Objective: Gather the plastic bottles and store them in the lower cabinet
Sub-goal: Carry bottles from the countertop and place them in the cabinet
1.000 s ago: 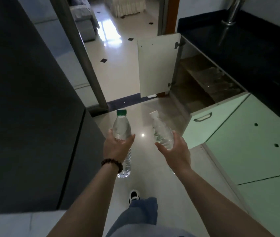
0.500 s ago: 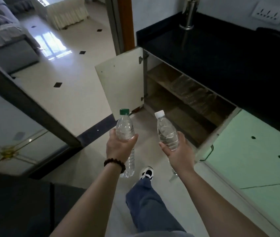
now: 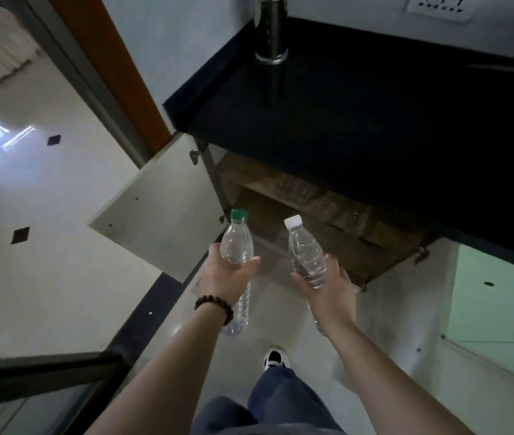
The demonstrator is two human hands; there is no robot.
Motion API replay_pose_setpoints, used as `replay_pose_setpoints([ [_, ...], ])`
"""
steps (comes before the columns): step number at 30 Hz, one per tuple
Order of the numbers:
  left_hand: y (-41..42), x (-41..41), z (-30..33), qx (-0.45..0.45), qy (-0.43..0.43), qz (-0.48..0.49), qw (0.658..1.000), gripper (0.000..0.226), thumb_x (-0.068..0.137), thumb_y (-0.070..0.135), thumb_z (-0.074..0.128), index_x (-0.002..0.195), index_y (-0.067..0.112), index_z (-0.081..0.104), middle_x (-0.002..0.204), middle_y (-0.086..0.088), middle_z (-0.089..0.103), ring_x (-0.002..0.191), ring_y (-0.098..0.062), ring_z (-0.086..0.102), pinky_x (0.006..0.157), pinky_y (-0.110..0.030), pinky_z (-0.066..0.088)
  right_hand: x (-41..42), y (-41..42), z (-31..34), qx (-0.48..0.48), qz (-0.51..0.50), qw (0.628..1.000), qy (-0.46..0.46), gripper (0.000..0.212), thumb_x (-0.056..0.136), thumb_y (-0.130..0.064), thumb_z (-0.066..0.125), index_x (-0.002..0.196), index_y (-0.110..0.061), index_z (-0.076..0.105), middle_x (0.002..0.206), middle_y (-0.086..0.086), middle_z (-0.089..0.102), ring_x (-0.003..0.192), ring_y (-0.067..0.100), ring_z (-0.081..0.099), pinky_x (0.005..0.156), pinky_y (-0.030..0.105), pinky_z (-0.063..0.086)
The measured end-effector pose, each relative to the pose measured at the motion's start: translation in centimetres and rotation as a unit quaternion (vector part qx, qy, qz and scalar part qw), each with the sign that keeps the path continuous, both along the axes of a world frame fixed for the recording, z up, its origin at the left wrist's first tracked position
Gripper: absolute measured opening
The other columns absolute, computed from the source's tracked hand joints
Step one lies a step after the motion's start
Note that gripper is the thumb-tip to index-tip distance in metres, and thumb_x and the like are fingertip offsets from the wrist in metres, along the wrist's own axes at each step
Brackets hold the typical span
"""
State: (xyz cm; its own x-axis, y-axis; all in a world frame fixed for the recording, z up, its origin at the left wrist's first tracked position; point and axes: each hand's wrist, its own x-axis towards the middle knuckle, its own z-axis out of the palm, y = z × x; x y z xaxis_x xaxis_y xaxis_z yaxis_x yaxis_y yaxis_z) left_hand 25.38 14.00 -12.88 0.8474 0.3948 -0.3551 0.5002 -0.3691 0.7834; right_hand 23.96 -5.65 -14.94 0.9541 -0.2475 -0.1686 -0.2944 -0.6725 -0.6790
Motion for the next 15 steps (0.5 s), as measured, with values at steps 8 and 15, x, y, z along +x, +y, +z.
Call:
replay_pose_setpoints([
  [8, 3.5, 8.5, -3.4, -0.011, 0.051, -0.060, 0.997, 0.055, 0.054, 0.061, 0.075, 0.092, 0.034, 0.046, 0.088, 0.011, 0.062, 0.074, -0.008, 0.063, 0.056, -0.025, 0.049, 5.3, 4.1, -3.3, -0.003, -0.059, 0.997, 0.041, 0.075, 0.072, -0.059, 0.068, 0.131, -0.020, 0.042, 0.120, 0.010, 0.057, 0.104, 0.030, 0.055, 0.076, 0.035, 0.046],
  [15, 6.9, 16.2, -10.7, -0.076, 0.077, -0.099, 0.989, 0.065, 0.045, 0.067, 0.080, 0.094, 0.038, 0.048, 0.091, 0.014, 0.064, 0.077, -0.006, 0.065, 0.055, -0.023, 0.048, 10.8, 8.7, -10.6, 0.029, -0.113, 0.992, 0.039, 0.066, 0.076, -0.055, 0.067, 0.125, -0.017, 0.046, 0.114, 0.004, 0.061, 0.099, 0.022, 0.058, 0.074, 0.034, 0.051],
])
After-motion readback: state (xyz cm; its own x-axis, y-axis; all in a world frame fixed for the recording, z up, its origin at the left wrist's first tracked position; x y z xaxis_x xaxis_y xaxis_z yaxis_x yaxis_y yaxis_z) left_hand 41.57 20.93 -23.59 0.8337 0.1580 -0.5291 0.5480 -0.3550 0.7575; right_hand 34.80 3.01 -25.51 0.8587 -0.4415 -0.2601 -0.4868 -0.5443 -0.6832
